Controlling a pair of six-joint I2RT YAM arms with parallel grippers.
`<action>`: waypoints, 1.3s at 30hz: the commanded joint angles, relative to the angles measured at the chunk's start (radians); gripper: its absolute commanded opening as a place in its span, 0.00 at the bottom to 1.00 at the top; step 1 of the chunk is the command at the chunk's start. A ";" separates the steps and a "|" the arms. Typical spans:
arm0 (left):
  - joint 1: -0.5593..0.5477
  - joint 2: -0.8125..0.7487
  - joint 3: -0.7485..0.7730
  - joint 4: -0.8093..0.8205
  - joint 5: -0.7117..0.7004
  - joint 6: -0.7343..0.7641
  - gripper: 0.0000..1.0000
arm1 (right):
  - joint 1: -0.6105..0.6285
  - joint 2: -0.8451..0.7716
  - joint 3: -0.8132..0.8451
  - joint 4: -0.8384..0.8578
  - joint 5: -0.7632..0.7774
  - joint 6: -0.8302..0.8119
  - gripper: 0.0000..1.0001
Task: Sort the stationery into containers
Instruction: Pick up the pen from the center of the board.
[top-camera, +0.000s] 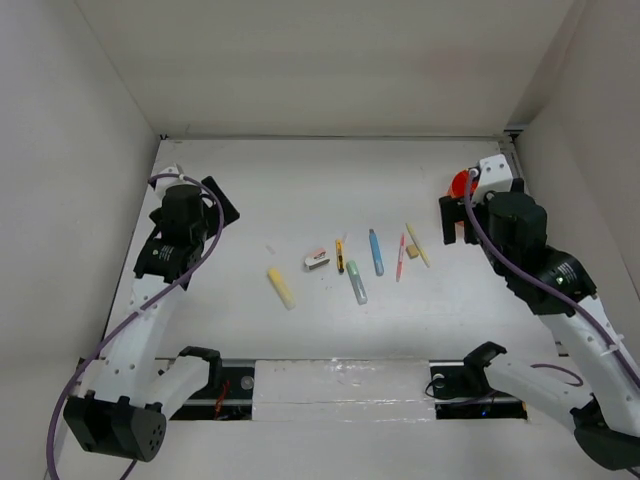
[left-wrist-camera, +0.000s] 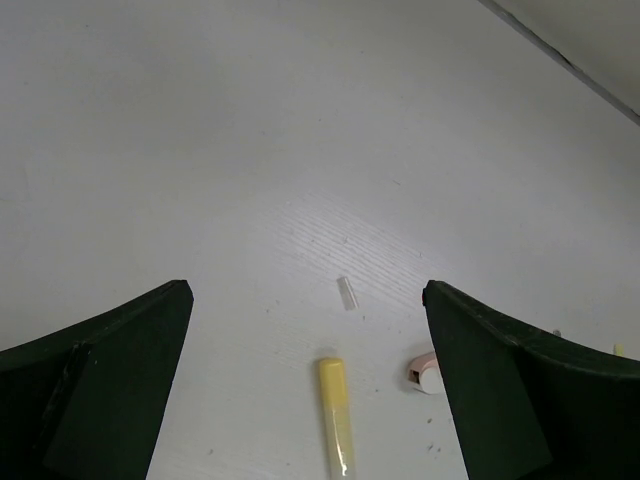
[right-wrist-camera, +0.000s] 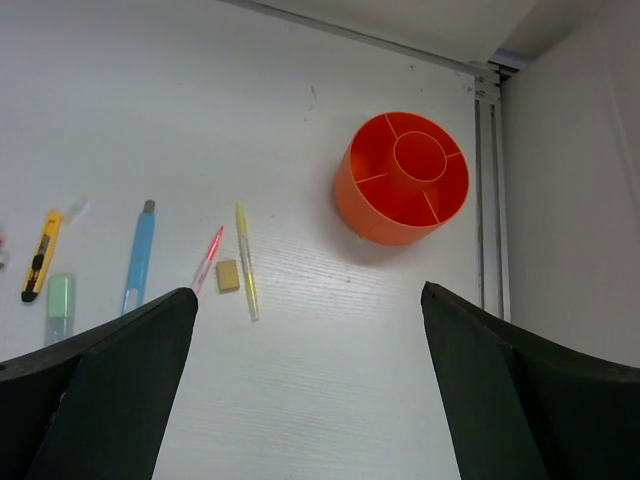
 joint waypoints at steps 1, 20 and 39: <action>-0.002 -0.002 0.015 0.028 0.023 0.000 1.00 | -0.011 0.023 -0.008 0.038 -0.059 -0.026 1.00; -0.002 -0.002 -0.003 0.037 0.106 0.009 1.00 | -0.249 0.329 -0.178 0.190 -0.329 -0.083 1.00; -0.002 -0.011 -0.003 0.046 0.129 0.028 1.00 | -0.321 0.638 -0.308 0.446 -0.378 -0.027 0.76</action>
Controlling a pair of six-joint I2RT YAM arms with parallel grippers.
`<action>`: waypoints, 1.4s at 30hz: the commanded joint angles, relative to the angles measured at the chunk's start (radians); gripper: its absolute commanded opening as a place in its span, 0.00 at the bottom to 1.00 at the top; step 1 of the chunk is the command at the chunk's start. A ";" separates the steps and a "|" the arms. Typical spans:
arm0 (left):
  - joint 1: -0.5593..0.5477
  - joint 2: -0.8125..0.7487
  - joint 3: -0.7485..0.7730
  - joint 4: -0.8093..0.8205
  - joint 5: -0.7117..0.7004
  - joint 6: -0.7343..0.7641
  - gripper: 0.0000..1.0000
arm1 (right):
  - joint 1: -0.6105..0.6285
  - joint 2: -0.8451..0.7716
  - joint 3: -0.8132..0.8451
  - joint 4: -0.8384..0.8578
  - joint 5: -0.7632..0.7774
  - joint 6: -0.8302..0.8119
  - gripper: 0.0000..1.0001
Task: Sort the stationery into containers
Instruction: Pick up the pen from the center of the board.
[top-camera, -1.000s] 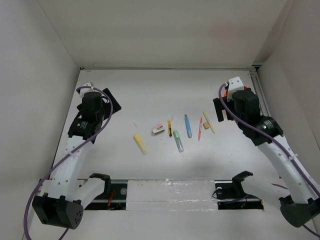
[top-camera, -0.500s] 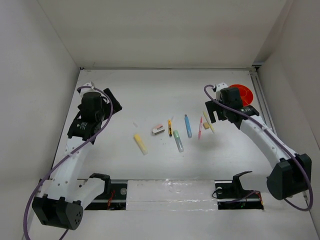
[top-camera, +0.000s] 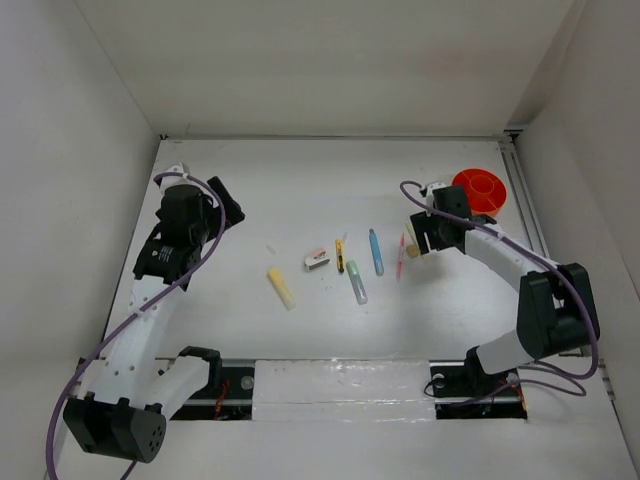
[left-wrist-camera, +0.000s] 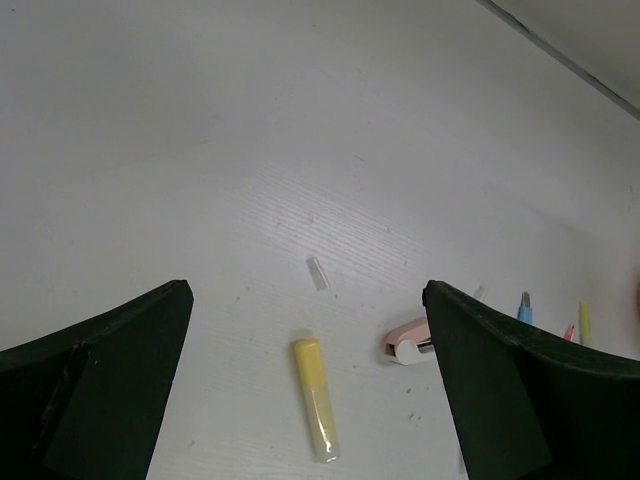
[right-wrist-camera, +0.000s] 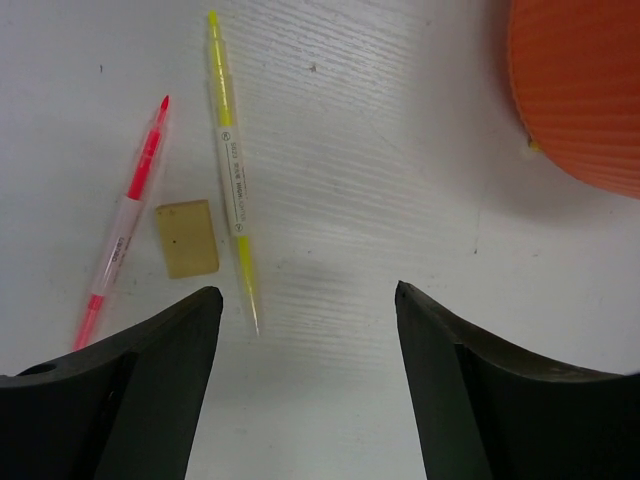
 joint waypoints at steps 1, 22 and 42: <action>-0.002 -0.007 -0.003 0.039 0.022 0.020 1.00 | -0.009 0.033 -0.006 0.111 -0.024 0.014 0.76; -0.002 0.003 -0.012 0.039 0.022 0.020 1.00 | -0.009 0.205 0.074 0.219 -0.082 0.023 0.63; -0.002 0.012 -0.012 0.039 0.022 0.020 1.00 | -0.019 0.264 0.155 0.091 -0.101 -0.012 0.55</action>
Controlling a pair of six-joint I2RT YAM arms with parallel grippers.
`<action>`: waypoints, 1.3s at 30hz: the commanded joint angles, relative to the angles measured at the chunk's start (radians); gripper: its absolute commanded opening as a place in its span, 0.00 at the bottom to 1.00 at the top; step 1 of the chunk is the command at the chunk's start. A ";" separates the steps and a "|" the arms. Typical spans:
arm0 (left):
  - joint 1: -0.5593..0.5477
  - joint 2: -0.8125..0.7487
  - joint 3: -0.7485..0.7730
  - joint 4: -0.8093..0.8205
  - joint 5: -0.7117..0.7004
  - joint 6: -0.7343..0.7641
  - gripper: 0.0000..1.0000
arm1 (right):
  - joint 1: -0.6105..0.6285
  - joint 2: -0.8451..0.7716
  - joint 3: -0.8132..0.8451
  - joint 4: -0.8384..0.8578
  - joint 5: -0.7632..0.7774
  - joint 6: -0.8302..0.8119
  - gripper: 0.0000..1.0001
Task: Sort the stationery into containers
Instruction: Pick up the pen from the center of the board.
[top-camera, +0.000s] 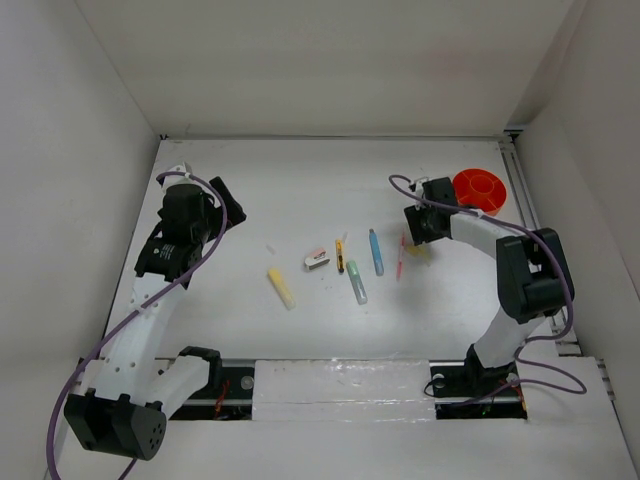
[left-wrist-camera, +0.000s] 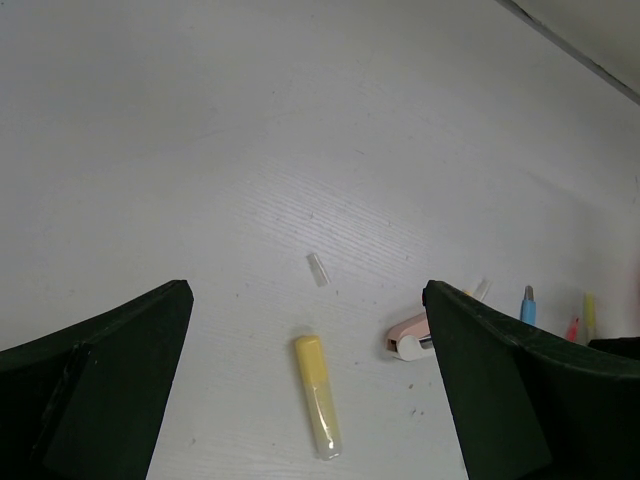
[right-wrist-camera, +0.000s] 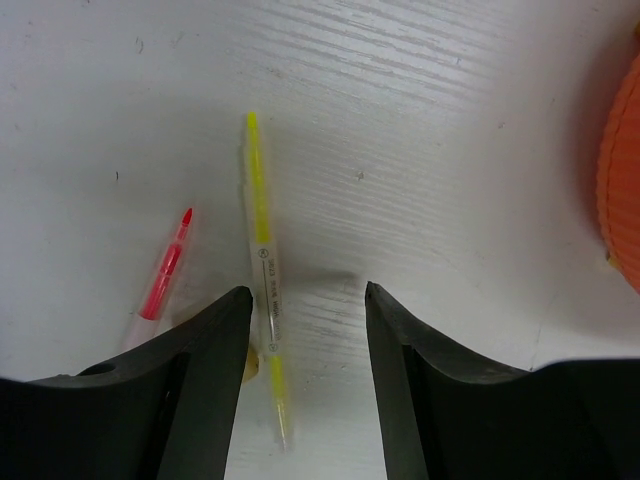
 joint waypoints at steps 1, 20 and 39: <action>-0.002 -0.003 -0.012 0.038 0.005 0.011 1.00 | -0.008 0.021 0.070 -0.047 -0.015 -0.018 0.55; -0.002 0.006 0.016 0.038 0.005 0.011 1.00 | -0.008 0.107 0.167 -0.217 -0.035 -0.067 0.39; -0.002 0.075 0.072 0.019 0.059 -0.021 1.00 | 0.048 -0.102 0.132 -0.128 0.124 0.019 0.00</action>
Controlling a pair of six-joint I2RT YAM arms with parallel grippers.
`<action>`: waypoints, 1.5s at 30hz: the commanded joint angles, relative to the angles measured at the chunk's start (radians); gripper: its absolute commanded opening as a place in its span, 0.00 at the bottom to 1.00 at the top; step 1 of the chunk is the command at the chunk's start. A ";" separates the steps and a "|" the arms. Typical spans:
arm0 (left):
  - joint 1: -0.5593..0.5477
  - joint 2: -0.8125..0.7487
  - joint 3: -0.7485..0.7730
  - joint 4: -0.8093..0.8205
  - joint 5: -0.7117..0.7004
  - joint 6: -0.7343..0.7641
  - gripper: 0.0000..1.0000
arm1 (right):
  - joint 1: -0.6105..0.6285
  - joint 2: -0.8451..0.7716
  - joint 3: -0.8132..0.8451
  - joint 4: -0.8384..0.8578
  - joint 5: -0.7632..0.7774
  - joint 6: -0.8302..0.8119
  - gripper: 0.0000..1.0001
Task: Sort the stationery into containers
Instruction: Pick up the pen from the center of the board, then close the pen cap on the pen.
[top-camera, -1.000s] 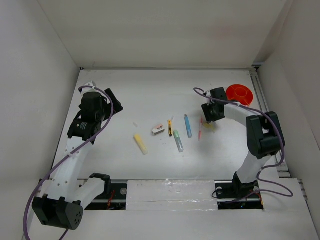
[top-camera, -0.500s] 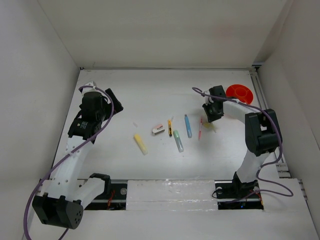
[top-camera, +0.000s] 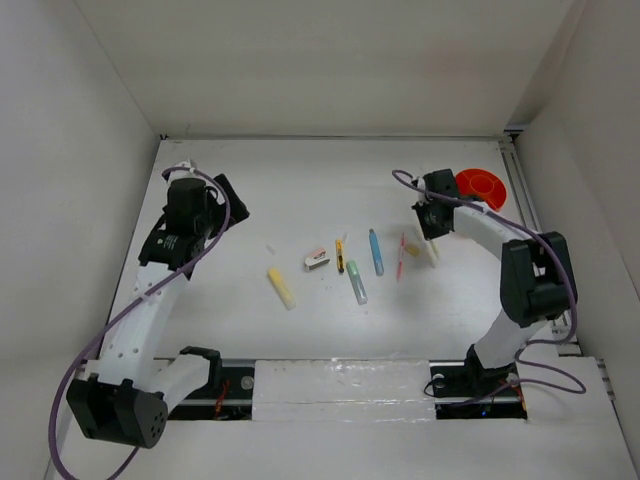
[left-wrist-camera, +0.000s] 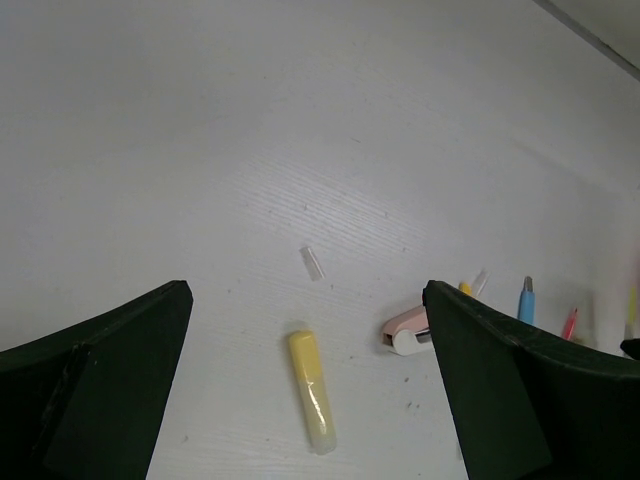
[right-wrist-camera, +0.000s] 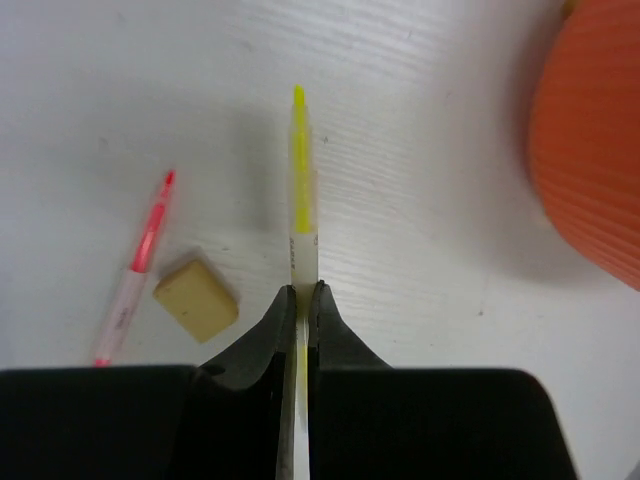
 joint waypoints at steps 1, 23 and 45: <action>-0.002 0.087 0.091 0.006 0.033 -0.028 1.00 | 0.079 -0.151 0.058 0.051 0.136 0.048 0.00; -0.207 0.707 0.190 -0.169 -0.271 -0.586 0.90 | 0.466 -0.429 0.061 0.046 0.184 0.058 0.00; -0.207 0.856 0.200 -0.159 -0.179 -0.615 0.34 | 0.467 -0.528 -0.009 0.074 0.144 0.020 0.00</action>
